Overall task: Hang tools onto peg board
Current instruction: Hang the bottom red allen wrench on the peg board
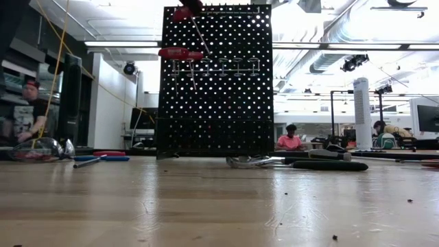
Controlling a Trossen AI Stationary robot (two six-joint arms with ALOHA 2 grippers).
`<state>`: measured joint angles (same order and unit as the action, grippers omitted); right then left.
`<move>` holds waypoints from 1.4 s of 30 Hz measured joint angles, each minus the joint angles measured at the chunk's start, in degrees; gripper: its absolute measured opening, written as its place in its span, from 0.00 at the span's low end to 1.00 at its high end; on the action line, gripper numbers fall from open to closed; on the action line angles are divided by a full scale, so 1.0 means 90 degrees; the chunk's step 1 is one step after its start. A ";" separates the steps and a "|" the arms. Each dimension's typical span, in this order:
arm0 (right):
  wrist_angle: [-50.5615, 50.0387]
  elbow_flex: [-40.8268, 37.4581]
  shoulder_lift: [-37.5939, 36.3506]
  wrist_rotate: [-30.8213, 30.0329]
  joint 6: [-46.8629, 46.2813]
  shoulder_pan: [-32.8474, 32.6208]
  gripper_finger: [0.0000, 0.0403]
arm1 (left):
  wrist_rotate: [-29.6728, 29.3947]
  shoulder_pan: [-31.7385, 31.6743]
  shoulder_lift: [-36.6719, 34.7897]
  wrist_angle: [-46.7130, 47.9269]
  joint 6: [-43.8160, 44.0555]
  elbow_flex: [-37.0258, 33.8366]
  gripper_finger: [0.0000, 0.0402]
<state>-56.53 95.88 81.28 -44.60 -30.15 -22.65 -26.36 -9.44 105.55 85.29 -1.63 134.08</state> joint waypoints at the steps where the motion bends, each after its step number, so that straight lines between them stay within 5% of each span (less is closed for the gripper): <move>1: -0.0002 0.0000 0.0000 0.0000 -0.0002 0.0000 0.47 | 0.0010 -0.0039 0.0009 0.0029 0.0000 0.0000 0.11; 29: 0.0013 -0.0005 0.0000 0.0002 -0.0150 -0.0002 0.47 | 0.0560 -0.0533 0.0177 0.0023 -0.0060 -0.0019 0.11; 42: 0.0098 -0.0005 0.0002 0.0022 -0.0308 -0.0002 0.47 | 0.0878 -0.0875 0.0532 -0.0143 -0.1228 -0.0009 0.11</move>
<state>-55.65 95.83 81.30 -44.40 -32.92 -22.68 -18.47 -17.32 110.33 84.00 -12.68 134.00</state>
